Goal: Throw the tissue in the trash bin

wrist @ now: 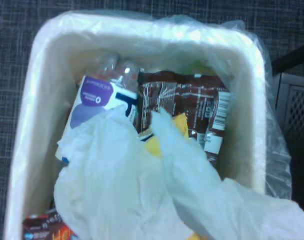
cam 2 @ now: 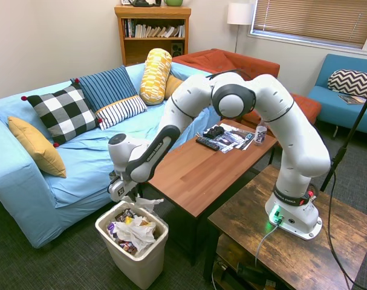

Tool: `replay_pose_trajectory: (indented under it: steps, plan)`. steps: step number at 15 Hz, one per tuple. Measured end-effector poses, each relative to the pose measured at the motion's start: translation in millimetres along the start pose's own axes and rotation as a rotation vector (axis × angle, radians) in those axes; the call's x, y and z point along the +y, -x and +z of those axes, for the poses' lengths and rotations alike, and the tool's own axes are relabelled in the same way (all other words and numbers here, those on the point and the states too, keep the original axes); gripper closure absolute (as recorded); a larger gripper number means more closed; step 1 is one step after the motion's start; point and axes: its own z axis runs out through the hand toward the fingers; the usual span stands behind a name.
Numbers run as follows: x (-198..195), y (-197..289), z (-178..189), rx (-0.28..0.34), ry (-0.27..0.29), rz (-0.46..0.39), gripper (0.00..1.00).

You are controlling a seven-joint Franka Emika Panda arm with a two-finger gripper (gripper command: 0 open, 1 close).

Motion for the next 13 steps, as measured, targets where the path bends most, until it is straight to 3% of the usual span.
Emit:
replay_pose_trajectory:
  steps: [4, 13]
  plan:
    - [-16, -14, 24, 0.019, 0.01, 0.008, 0.0]
    - [-23, -26, 20, 0.029, 0.008, 0.014, 0.0]
